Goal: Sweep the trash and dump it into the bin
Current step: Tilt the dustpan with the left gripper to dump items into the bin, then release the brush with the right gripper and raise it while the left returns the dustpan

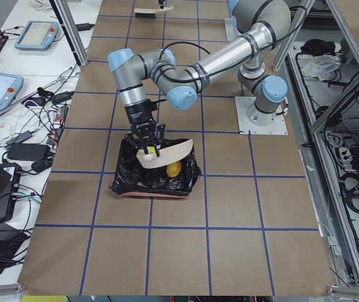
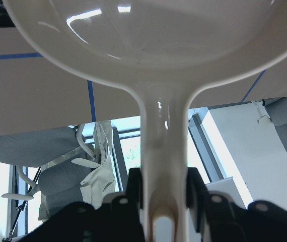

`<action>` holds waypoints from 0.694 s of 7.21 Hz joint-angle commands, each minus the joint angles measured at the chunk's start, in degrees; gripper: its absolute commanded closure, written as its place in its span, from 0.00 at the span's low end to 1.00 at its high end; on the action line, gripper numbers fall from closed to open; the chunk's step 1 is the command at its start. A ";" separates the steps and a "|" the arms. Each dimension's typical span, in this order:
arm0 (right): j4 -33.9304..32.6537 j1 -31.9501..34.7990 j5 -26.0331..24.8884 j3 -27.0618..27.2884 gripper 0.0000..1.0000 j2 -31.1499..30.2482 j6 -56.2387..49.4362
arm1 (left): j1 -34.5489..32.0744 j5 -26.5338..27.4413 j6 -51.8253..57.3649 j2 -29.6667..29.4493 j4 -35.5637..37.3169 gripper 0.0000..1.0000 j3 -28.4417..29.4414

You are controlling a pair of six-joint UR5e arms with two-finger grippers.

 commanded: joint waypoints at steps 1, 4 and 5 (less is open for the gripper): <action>9.31 2.67 1.44 -7.99 0.00 -3.02 0.76 | -0.05 0.37 -0.08 0.83 -1.85 1.00 -0.02; 22.87 11.36 1.89 -13.31 0.00 -8.38 4.90 | 0.47 -2.76 0.44 1.44 -0.81 1.00 0.94; 24.91 13.22 1.72 -13.13 0.00 -11.97 6.21 | 0.48 -9.75 4.54 1.71 -1.15 1.00 4.60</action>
